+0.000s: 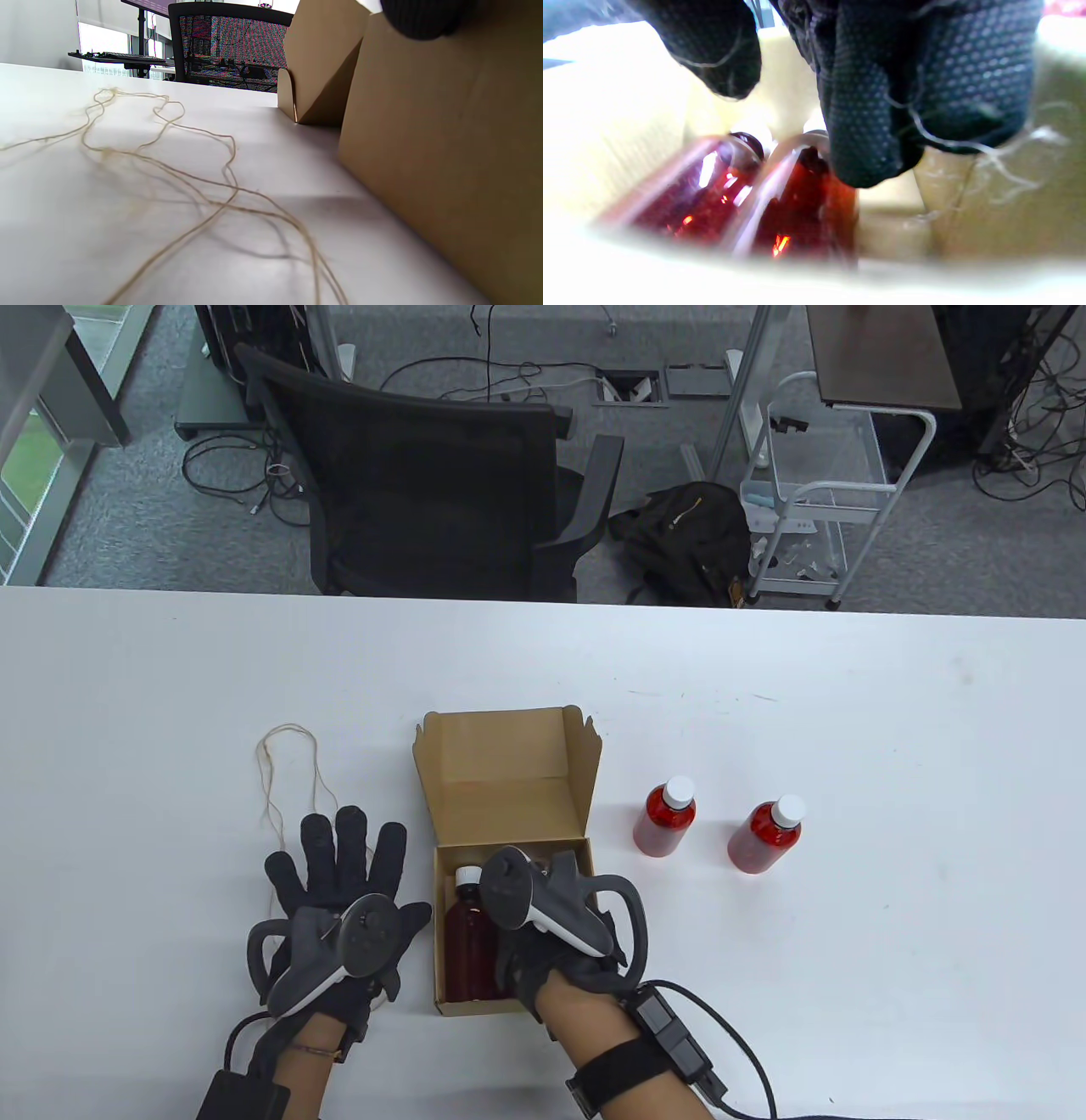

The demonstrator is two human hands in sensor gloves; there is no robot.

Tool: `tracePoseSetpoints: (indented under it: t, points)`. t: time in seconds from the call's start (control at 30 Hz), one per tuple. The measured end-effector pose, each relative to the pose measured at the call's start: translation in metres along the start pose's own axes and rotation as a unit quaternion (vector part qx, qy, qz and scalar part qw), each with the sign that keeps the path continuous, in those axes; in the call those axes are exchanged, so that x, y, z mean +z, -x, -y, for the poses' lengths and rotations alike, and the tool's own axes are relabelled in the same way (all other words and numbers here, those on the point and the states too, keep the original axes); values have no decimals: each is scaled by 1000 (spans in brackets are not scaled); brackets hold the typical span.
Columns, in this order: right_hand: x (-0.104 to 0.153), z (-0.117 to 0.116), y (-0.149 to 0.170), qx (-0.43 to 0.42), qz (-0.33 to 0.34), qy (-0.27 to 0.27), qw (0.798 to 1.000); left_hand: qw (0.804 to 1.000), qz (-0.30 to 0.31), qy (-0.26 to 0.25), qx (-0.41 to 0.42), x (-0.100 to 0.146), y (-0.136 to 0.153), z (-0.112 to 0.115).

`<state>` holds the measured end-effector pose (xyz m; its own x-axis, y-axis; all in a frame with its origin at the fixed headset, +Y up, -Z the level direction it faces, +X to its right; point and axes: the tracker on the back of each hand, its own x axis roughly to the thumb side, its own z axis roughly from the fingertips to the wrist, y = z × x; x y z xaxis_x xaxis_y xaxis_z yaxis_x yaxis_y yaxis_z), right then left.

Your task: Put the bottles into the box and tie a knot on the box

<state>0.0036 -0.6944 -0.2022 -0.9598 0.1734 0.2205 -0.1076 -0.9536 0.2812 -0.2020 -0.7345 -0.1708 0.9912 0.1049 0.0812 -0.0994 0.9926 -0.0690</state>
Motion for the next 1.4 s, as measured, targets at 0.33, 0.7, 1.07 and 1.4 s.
tracePoseSetpoints:
  t: [0.33, 0.7, 1.07, 1.4]
  points:
    - [39, 86, 52, -55, 36, 251, 966, 1000, -1, 0, -1, 2, 0, 0]
    - [25, 48, 148, -144, 9, 240, 960, 1000, -5, 1, 2, 2, 1, 0]
    - [-14, -5, 179, -245, -76, 263, 930, 1000, -6, 7, 4, 0, 3, 2]
    - [-31, -21, 182, -276, -111, 292, 909, 1000, -14, 10, 15, -4, 7, 2]
